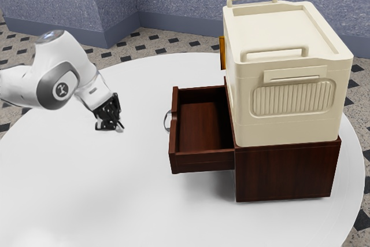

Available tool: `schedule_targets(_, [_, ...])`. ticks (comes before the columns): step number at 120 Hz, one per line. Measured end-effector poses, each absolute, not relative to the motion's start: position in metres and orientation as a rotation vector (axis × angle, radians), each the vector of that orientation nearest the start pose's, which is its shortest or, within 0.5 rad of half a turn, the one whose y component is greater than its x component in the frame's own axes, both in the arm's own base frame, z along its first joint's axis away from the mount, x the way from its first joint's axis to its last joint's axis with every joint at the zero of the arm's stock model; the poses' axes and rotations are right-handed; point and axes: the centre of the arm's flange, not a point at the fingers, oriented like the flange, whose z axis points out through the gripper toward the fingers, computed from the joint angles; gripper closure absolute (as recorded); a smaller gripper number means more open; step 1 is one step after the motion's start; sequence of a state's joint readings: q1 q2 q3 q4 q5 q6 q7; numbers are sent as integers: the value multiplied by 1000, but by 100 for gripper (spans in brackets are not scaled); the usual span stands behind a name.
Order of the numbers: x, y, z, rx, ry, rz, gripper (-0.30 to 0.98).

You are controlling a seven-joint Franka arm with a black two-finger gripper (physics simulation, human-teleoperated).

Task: Push the drawer handle with one arm to close the drawer

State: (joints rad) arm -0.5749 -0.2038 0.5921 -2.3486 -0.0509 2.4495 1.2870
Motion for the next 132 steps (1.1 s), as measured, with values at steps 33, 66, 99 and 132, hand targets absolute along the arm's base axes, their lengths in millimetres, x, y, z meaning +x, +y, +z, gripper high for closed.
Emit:
schedule_targets(33, [507,5,424,-2636,1721,-542,78])
schedule_targets(66, [532,1,425,-2667,1690,-535,78])
schedule_targets(99, [560,-23,420,-2652,1706,-506,79])
schedule_targets(132, [569,-39,405,-2668,1722,-473,79])
